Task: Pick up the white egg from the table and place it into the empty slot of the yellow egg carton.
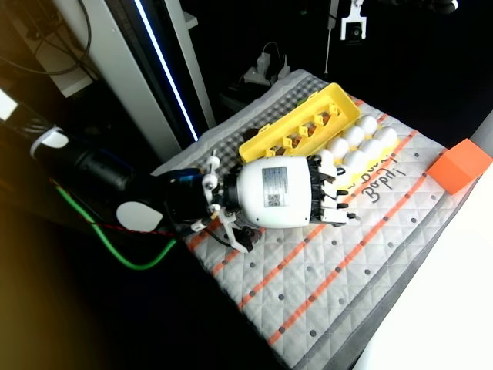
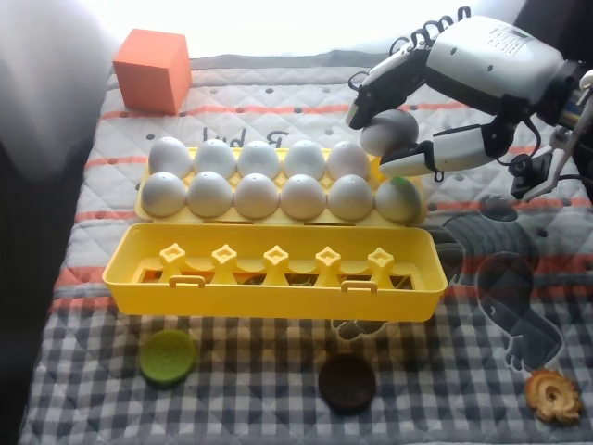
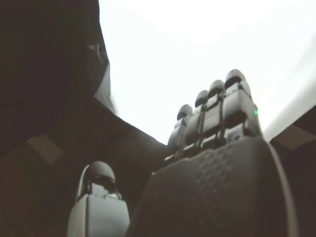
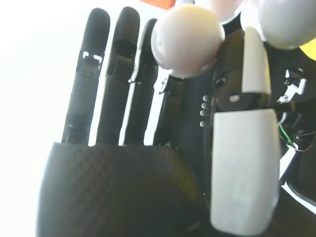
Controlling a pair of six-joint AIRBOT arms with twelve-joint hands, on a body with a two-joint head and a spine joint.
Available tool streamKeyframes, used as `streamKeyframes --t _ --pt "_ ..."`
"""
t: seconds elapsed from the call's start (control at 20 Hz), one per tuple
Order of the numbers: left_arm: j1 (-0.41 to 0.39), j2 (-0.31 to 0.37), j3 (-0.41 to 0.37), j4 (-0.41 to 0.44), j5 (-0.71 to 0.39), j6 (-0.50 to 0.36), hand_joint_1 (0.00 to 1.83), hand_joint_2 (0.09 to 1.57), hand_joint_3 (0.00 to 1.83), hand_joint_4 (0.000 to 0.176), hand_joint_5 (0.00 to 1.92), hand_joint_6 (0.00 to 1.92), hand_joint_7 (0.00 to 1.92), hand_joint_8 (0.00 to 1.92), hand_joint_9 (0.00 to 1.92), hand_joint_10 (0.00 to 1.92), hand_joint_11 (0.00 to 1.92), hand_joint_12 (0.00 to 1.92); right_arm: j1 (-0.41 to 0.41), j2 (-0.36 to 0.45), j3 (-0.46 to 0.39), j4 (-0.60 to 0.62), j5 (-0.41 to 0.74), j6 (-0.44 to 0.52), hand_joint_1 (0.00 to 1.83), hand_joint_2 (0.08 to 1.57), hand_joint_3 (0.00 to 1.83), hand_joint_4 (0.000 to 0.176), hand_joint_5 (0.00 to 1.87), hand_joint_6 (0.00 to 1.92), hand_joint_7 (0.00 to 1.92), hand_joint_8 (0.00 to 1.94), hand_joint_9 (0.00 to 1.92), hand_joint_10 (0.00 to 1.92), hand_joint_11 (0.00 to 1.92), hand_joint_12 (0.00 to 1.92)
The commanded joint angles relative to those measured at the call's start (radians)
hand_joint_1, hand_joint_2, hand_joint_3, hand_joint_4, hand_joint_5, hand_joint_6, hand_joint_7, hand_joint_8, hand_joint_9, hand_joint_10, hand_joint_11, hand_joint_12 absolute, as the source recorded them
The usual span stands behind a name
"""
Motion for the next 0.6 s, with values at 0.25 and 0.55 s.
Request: streamKeyframes --t 0.25,0.55 --pt "-0.007 0.000 0.008 0.005 -0.119 -0.010 0.00 0.89 0.00 0.067 0.00 0.00 0.00 0.00 0.00 0.00 0.00 0.00 0.016 0.001 -0.001 0.018 0.100 0.018 0.85 1.04 0.00 0.001 0.91 0.39 1.06 0.00 1.00 0.00 0.51 0.86" --pt "-0.007 0.000 0.009 0.005 -0.115 -0.010 0.00 0.89 0.00 0.071 0.00 0.00 0.00 0.00 0.00 0.00 0.00 0.00 0.016 0.002 -0.010 0.009 0.088 0.019 0.92 1.03 0.00 0.000 0.93 0.00 1.02 0.00 1.01 0.00 0.72 0.63"
